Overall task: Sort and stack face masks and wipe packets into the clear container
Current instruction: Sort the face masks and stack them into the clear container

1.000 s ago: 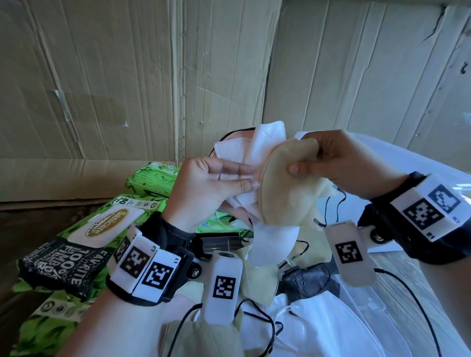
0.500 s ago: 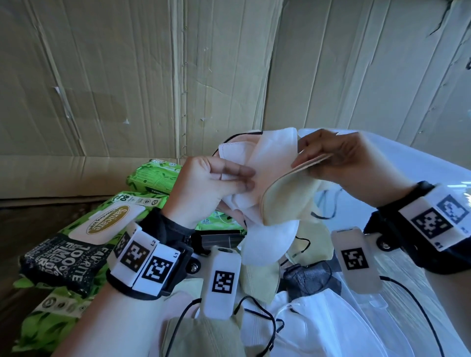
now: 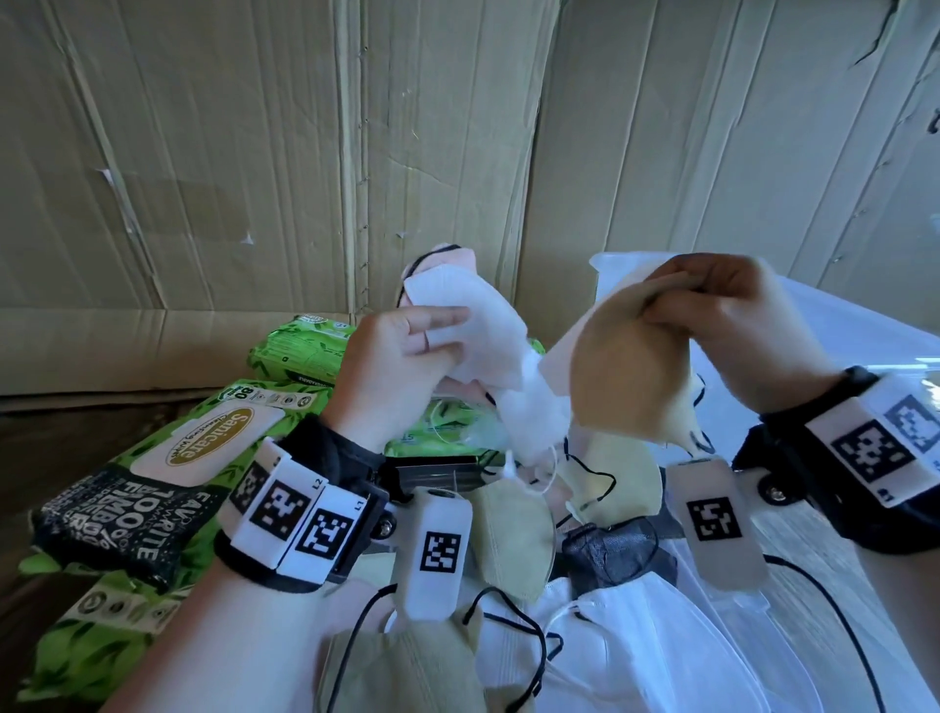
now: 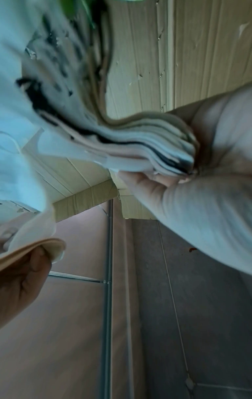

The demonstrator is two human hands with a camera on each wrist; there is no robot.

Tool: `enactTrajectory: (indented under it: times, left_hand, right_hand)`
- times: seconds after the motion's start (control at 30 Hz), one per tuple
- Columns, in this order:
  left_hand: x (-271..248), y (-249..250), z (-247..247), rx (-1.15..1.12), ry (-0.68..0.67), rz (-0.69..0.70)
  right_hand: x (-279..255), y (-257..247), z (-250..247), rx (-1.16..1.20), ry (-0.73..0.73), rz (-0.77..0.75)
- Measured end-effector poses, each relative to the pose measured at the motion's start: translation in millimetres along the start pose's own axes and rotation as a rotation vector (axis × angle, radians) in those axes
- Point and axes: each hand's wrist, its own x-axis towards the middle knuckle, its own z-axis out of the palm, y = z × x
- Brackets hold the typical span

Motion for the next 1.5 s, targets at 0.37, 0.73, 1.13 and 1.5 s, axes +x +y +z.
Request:
enactTrajectory:
  times: [0.37,0.73,1.13,1.5]
  left_hand:
    - [-8.7,6.9,9.4,-0.096,-0.146,0.064]
    - [-1.5,-3.0,6.9,-0.066,-0.144,0.092]
    - [-11.4,7.8,14.6,-0.120,-0.136,0.099]
    - [-6.3,1.2,16.8,-0.021,-0.162,0.153]
  right_hand:
    - [-9.5,2.5,41.9,0.304,-0.419,0.085]
    - [-10.6,-1.1,25.8,0.114,-0.456,-0.066]
    - [-7.3,1.2,42.0,-0.055,-0.237,-0.075]
    - [-11.5,5.3,31.6,-0.183,-0.119,-0.011]
